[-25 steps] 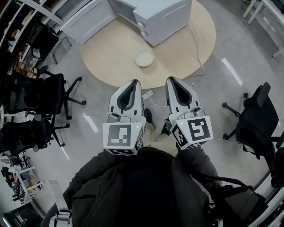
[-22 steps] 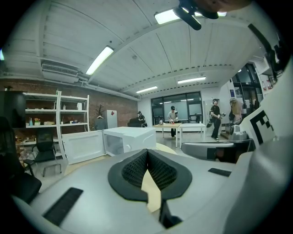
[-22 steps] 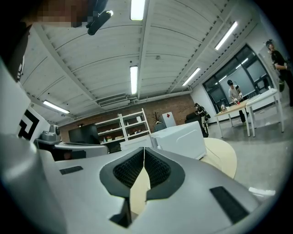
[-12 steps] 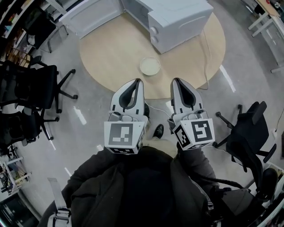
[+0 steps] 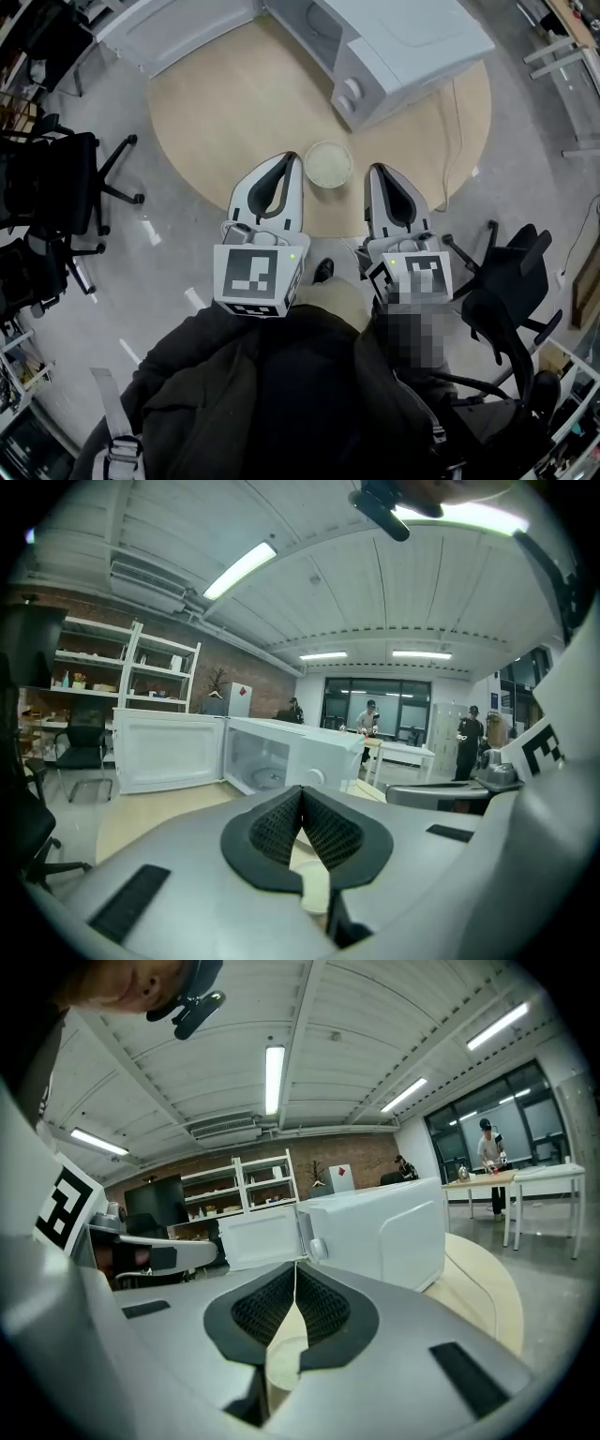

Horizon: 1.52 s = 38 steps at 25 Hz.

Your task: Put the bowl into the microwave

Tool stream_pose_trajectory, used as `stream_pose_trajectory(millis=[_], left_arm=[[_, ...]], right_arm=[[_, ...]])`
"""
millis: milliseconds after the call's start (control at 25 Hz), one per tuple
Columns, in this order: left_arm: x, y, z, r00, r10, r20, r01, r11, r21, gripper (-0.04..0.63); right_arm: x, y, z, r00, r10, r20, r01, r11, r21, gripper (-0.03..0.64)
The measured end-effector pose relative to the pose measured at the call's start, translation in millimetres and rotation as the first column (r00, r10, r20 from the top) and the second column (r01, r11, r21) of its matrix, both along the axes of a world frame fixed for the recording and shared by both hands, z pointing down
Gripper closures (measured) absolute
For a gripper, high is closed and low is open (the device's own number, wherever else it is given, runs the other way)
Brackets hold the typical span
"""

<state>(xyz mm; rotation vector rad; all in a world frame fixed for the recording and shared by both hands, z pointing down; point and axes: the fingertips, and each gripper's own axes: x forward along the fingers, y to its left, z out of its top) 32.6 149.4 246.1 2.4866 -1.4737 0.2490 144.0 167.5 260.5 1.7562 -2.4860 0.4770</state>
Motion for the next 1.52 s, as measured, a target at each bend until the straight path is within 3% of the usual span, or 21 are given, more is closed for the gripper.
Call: stream_pose_trajectory(millis=[200, 720, 800, 880, 1080, 1520], left_arm=[[2, -22, 14, 1.0, 0.015, 0.003, -0.015, 0.999, -0.03, 0.586], [19, -27, 60, 1.0, 0.002, -0.003, -0.003, 0.992, -0.127, 0.584], [21, -23, 75, 1.0, -0.002, -0.008, 0.0, 0.987, -0.161, 0.558], [23, -19, 92, 1.0, -0.004, -0.014, 0.001, 0.98, -0.2, 0.474], [21, -17, 133, 1.0, -0.025, -0.009, 0.021, 0.958, -0.286, 0.465], [25, -26, 172, 0.999, -0.042, -0.012, 0.035, 0.931, -0.362, 0.465]], right_arm=[[4, -21, 14, 1.0, 0.026, -0.001, -0.026, 0.999, -0.032, 0.607], [9, -35, 59, 0.999, -0.04, 0.008, 0.041, 0.993, -0.113, 0.606], [7, -32, 74, 0.999, -0.049, 0.021, 0.052, 0.988, -0.144, 0.596], [5, -31, 91, 0.997, -0.068, 0.036, 0.073, 0.981, -0.178, 0.531], [2, -32, 126, 0.995, -0.077, 0.06, 0.089, 0.967, -0.239, 0.531], [0, -36, 162, 0.993, -0.075, 0.086, 0.098, 0.946, -0.31, 0.531]])
